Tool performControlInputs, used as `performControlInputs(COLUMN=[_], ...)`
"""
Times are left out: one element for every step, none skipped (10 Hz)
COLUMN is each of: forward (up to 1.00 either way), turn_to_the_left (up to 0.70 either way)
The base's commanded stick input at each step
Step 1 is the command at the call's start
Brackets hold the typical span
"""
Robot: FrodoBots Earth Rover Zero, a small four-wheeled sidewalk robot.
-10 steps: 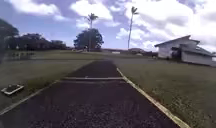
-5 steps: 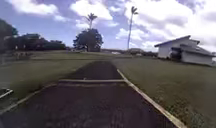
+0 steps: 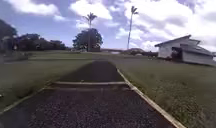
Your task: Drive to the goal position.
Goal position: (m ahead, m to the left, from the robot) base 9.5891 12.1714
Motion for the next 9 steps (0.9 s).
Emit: performControlInputs(forward=[0.5,0.5,0.5,0.5,0.5,0.5,0.5,0.5,0.5], turn_to_the_left=[0.0,0.0,0.0,0.0,0.0,0.0,0.0,0.0,0.0])
